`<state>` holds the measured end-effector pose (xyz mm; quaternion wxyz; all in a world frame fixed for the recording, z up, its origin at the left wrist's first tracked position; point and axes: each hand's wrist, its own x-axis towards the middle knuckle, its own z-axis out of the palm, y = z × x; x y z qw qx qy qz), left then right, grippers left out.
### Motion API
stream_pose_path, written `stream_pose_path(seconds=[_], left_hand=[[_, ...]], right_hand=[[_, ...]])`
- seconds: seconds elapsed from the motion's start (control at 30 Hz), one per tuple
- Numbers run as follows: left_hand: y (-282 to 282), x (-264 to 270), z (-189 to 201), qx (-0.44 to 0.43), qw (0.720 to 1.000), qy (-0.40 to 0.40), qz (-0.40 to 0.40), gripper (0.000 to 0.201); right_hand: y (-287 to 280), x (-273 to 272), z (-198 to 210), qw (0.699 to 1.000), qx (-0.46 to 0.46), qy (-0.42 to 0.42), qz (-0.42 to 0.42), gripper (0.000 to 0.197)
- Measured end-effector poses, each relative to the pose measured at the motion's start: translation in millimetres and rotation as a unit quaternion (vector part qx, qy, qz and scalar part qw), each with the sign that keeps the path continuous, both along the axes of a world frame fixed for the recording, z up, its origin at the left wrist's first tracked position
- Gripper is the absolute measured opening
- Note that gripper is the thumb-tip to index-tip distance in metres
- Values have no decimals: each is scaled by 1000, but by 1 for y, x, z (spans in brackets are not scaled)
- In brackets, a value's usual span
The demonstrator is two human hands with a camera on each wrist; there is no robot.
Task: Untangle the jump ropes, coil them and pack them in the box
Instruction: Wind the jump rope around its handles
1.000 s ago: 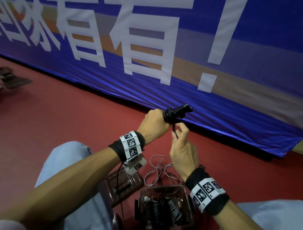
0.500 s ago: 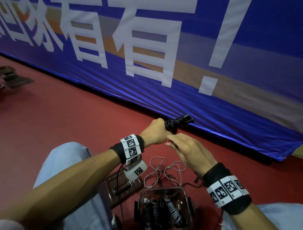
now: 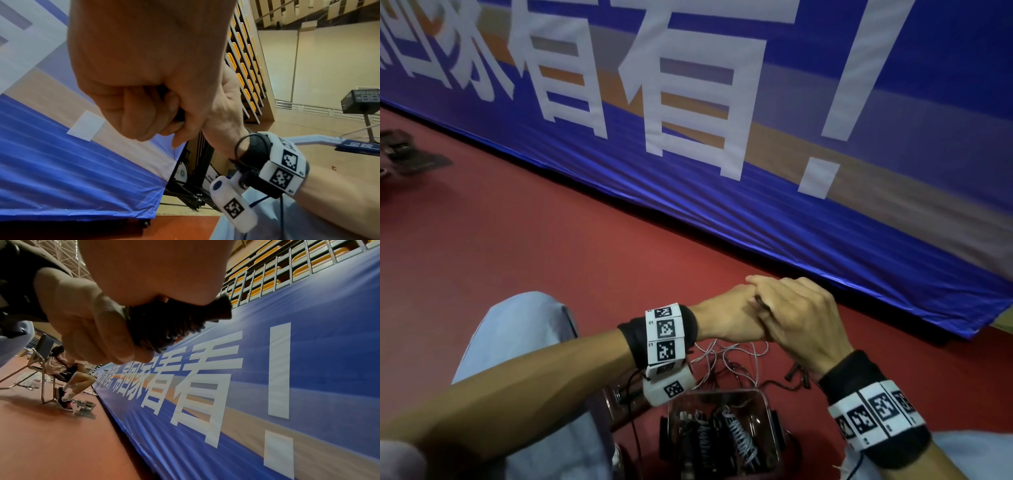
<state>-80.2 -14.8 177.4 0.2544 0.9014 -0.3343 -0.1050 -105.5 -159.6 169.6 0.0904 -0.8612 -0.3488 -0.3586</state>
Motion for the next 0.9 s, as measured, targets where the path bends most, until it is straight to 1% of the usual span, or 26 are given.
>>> stream_pose_path(seconds=[0.03,0.1,0.17,0.23,0.27,0.33,0.43,0.57,0.63,0.7,0.73,0.77,0.83,0.9], left_hand=[[0,-1,-2,-7,1000,1,13,33],[-2,-2,-7,-29,998,23,50,31],[-3,-2,-9,-63,993,59,85,28],[0,0,-5,-88,987,98,90,26],[2,1,-1,-92,986,116,82,24],[8,5,2,-76,987,131,55,18],[15,10,2,-37,989,140,13,19],[23,10,11,-43,987,139,-65,16],[27,10,18,-53,981,166,-85,22],[31,11,22,-71,970,211,-93,34],[33,12,23,-79,968,219,-97,41],[34,13,23,-82,968,215,-99,47],[35,13,23,-85,976,180,-83,56],[33,14,19,-86,988,119,-41,54]], right_hand=[[2,-1,-1,1000,8,5,-14,54],[5,0,0,999,28,6,-31,50],[5,2,0,998,49,9,-41,39],[2,6,-4,997,61,32,-47,26],[1,7,-6,996,65,45,-49,22],[0,9,-9,995,68,58,-52,21],[-2,8,-11,994,66,60,-55,19],[-6,8,-14,995,63,63,-41,20],[-7,8,-12,995,71,59,-30,21],[-8,7,-9,996,79,47,-18,21],[-9,6,-7,996,81,39,-15,24],[-10,6,-5,996,83,34,-11,28],[-12,6,-1,995,97,29,-8,25],[-13,7,-1,994,102,31,-17,21]])
